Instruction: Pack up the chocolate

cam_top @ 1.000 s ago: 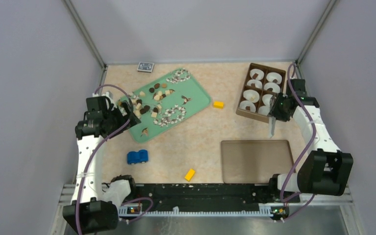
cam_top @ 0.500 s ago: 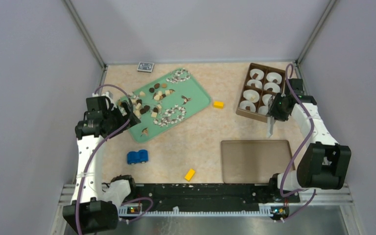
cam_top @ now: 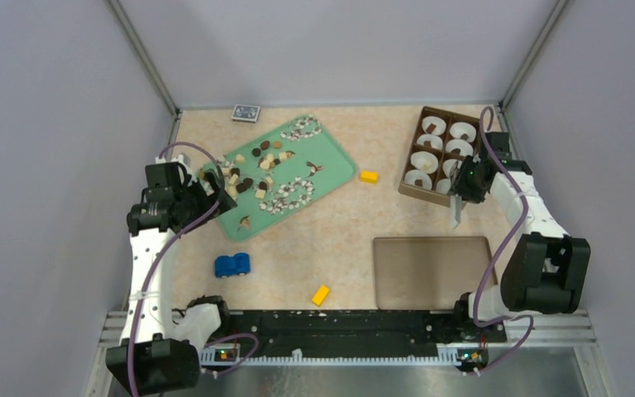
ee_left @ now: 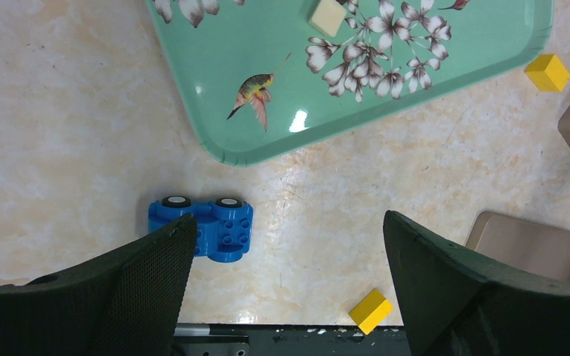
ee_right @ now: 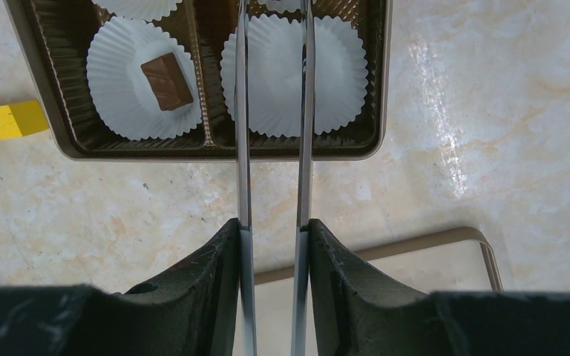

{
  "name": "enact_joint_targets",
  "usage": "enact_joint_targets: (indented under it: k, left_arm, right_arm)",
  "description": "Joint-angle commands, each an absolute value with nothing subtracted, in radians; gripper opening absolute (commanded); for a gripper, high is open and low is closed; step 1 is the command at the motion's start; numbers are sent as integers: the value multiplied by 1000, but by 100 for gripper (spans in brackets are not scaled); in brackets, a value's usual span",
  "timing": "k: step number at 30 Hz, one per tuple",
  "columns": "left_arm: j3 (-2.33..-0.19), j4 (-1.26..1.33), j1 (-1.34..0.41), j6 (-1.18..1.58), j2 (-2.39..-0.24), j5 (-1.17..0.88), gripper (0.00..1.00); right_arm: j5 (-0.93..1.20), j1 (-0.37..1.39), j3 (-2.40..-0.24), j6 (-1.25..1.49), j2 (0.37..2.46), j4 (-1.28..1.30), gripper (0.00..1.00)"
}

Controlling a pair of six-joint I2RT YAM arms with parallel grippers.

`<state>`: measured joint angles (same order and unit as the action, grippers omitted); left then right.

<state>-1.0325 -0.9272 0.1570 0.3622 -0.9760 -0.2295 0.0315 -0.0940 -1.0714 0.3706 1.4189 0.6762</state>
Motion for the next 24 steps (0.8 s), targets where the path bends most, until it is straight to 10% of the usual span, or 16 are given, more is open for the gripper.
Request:
enact_joint_targets:
  k: [1, 24]
  left_arm:
    - [-1051, -888, 153, 344, -971, -218, 99]
    - [-1068, -889, 153, 348, -980, -224, 99]
  right_arm:
    - [44, -100, -1080, 378, 1429, 625, 35]
    - [28, -100, -1153, 379, 1312, 661, 35]
